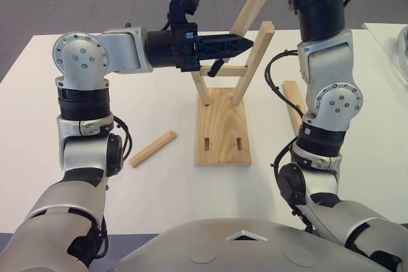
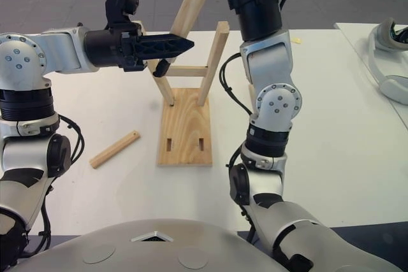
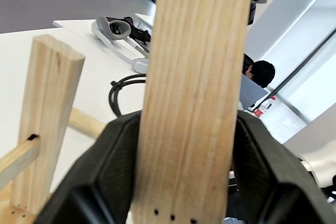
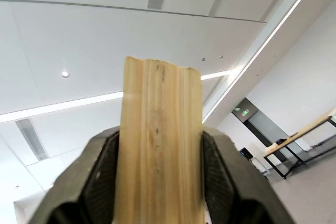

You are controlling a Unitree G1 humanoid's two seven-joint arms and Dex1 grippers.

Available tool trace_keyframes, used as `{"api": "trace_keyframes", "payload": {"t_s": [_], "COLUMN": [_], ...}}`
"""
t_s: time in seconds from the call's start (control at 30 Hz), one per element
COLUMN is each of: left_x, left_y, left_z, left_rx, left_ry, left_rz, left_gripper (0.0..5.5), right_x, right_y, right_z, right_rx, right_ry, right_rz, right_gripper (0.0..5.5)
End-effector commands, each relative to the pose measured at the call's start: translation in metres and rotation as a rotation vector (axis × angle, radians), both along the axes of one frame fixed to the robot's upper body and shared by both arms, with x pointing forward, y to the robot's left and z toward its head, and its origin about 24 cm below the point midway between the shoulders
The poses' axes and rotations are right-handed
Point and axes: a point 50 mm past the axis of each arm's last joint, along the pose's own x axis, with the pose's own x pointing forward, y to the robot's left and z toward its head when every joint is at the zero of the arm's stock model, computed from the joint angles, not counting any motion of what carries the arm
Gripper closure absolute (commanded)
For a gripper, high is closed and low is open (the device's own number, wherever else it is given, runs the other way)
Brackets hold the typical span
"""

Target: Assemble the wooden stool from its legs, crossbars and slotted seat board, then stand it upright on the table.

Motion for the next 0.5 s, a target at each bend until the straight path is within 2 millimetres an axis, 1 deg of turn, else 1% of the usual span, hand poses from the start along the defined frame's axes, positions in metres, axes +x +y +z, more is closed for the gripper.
{"api": "trace_keyframes", "payload": {"t_s": [0.03, 0.07, 0.1, 0.13, 0.2, 0.33, 0.4, 0.5], "left_x": [0.0, 0.001, 0.003, 0.007, 0.011, 0.016, 0.018, 0.019], "left_y": [-0.002, -0.001, 0.002, 0.005, 0.013, 0.029, 0.035, 0.035], "left_z": [0.02, 0.022, 0.027, 0.035, 0.048, 0.059, 0.066, 0.065], "left_rx": [-0.056, -0.058, -0.066, -0.083, -0.107, -0.114, -0.122, -0.113], "left_ry": [-0.086, -0.1, -0.127, -0.162, -0.213, -0.266, -0.293, -0.304], "left_rz": [0.015, 0.039, 0.07, 0.114, 0.178, 0.258, 0.295, 0.306], "left_gripper": [3.19, 3.3, 3.31, 3.31, 3.31, 3.45, 3.46, 3.46], "right_x": [0.005, 0.005, 0.005, 0.006, 0.006, 0.005, 0.004, 0.005], "right_y": [0.015, 0.013, 0.011, 0.008, 0.006, 0.008, 0.01, 0.01], "right_z": [-0.04, -0.04, -0.04, -0.041, -0.042, -0.042, -0.042, -0.044], "right_rx": [-0.234, -0.23, -0.236, -0.236, -0.233, -0.228, -0.221, -0.223], "right_ry": [0.185, 0.19, 0.187, 0.185, 0.184, 0.177, 0.17, 0.172], "right_rz": [0.05, 0.035, 0.019, 0.007, -0.002, -0.015, -0.016, -0.036], "right_gripper": [2.83, 2.61, 2.47, 2.2, 1.88, 1.11, 1.07, 1.07]}}
